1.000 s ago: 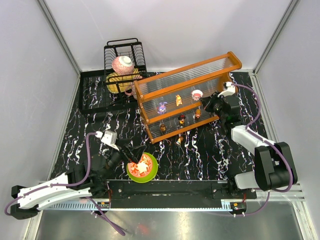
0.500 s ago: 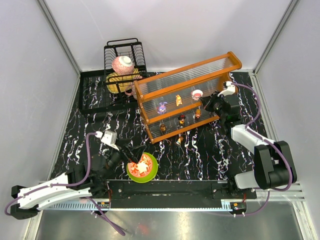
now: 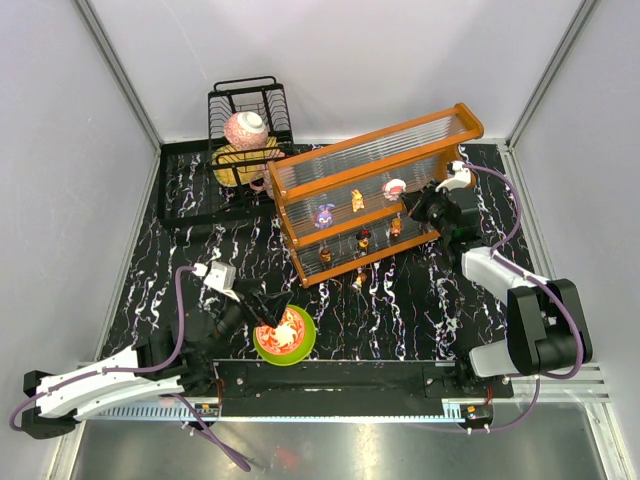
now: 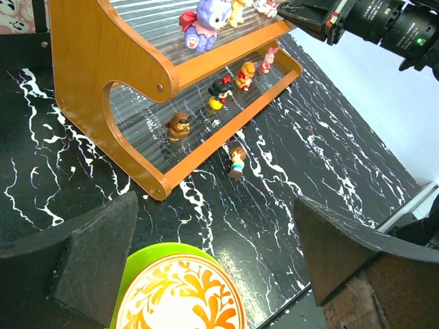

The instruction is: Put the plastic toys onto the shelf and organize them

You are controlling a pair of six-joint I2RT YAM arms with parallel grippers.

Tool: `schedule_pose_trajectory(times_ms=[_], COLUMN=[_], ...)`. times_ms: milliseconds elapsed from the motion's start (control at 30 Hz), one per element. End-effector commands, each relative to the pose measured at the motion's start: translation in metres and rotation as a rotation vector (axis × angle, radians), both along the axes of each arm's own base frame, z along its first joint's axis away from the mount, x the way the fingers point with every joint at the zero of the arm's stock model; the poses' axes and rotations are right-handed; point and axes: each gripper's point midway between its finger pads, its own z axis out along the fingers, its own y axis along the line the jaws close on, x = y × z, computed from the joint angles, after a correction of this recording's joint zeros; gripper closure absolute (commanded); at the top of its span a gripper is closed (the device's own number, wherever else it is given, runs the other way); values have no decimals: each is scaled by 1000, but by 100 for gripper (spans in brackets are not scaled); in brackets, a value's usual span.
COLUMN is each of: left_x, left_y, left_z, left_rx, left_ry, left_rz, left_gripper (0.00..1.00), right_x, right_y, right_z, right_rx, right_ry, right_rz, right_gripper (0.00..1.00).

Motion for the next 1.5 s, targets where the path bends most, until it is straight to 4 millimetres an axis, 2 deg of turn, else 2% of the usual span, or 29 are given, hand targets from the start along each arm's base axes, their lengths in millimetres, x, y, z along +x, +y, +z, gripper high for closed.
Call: schedule_pose_trajectory(times_ms=[0, 433, 633, 700, 900, 1067, 1133, 1267, 1300, 1333, 1400, 1433, 1467], left_x=[4, 5, 4, 4, 4, 3, 3, 2, 2, 1, 1, 1, 1], left_y=[4, 5, 5, 6, 5, 7, 8, 6, 6, 5, 3, 2, 0], left_z=[9, 8, 7, 8, 10, 11, 12, 11, 12, 13, 13, 12, 9], left_rx=[-25, -26, -27, -27, -32, -25, -29, -32, -32, -37, -33, -30, -16], left_ry=[-23, -23, -21, -21, -22, -3, 2, 26, 29, 31, 36, 40, 48], left_rz=[28, 35, 32, 34, 32, 35, 36, 36, 35, 34, 28, 27, 26], left_gripper=[1, 1, 1, 1, 1, 1, 1, 1, 1, 1, 1, 1, 1], right_x=[13, 15, 8, 5, -14, -44, -60, -90, -97, -107, -119, -128, -136], right_y=[-6, -7, -12, -17, -26, -37, -38, -27, -27, -21, -16, -16, -5], right_z=[19, 13, 17, 23, 39, 42, 37, 19, 8, 4, -11, -21, -27], right_rx=[-8, -10, -11, -17, -44, -48, -36, 18, 31, 61, 80, 80, 69], right_ry=[-62, -53, -66, -83, -115, -75, -30, 89, 125, 158, 210, 256, 278], right_rz=[-30, -28, -51, -67, -94, -124, -119, -63, -59, -39, -27, -40, -17], right_gripper=[100, 100, 100, 100, 100, 98, 77, 56, 44, 37, 30, 29, 28])
